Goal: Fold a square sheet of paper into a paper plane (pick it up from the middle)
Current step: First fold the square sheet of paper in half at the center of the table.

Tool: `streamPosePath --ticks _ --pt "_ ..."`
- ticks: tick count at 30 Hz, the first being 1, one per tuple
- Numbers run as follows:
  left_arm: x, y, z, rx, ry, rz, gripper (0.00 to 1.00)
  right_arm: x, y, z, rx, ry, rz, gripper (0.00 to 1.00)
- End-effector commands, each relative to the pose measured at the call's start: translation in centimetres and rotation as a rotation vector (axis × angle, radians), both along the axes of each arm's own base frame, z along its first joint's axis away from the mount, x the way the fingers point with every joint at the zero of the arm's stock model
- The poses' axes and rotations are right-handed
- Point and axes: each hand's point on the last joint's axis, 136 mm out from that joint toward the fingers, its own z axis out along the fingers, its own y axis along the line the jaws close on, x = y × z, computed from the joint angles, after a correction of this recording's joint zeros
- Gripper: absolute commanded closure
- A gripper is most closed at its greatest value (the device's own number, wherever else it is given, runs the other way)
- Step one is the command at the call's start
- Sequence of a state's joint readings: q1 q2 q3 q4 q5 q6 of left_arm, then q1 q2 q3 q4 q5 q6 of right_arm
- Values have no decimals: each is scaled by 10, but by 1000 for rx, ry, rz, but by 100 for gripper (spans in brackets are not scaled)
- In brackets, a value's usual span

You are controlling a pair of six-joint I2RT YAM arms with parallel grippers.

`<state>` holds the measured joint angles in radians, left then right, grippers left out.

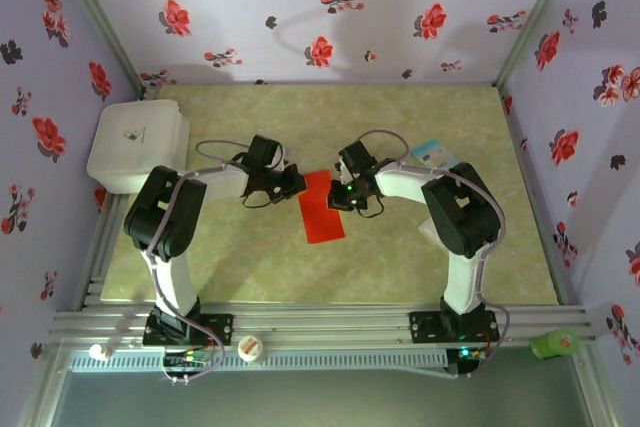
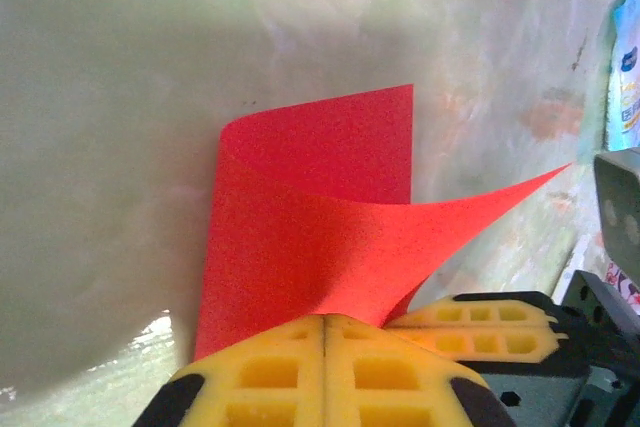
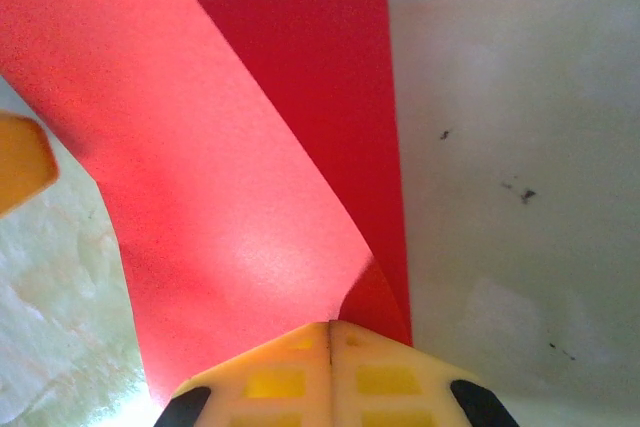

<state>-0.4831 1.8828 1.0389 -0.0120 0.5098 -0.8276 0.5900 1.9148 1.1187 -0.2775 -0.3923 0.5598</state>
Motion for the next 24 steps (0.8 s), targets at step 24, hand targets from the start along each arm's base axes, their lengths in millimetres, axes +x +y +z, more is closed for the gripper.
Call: streamPosePath --ticks 24 --pt "15 6 6 -12 -8 -4 100 -32 -43 -41 -202 126 -30 100"
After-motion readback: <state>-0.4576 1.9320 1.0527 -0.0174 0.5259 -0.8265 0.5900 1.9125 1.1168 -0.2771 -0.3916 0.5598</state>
